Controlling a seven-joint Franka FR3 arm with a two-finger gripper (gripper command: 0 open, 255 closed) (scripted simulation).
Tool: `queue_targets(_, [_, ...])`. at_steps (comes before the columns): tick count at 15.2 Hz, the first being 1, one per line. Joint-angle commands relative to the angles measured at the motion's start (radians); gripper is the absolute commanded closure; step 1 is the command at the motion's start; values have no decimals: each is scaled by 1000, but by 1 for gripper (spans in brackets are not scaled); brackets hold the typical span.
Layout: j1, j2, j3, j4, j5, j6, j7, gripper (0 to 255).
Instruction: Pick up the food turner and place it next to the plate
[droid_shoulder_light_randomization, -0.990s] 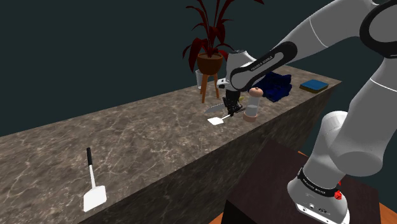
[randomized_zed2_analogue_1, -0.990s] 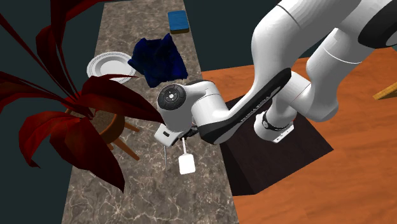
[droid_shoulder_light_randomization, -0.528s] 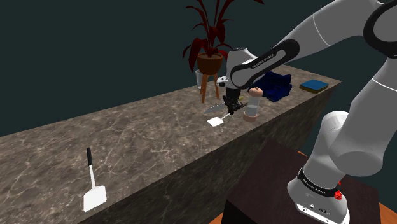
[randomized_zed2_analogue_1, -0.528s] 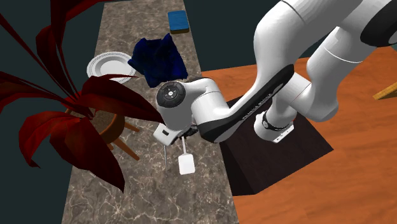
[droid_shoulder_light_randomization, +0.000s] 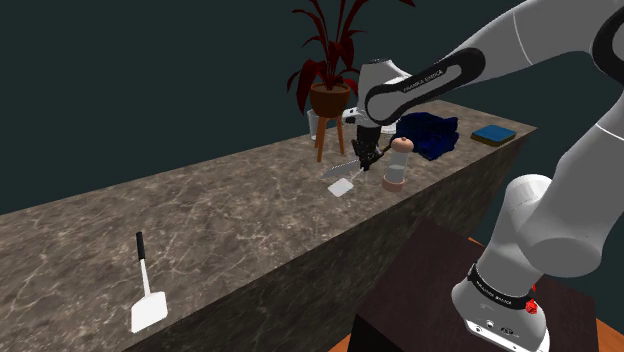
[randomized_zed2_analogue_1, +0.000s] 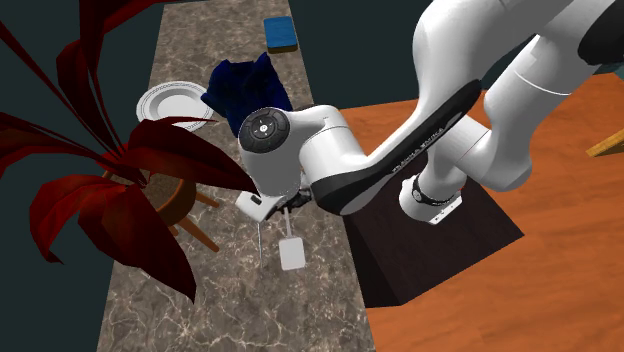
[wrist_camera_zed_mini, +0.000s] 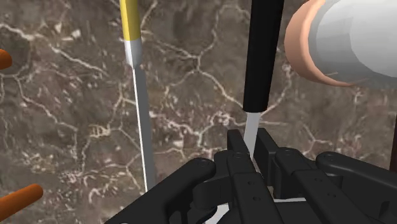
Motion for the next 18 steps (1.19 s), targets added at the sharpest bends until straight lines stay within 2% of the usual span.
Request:
queue_targets(1, [0, -16, 4, 17, -3, -33, 2, 255])
queue_targets(12, [1, -76, 23, 111, -9, -185, 5, 255])
queue_targets(18, [-34, 78, -80, 263, 44, -176, -167, 255])
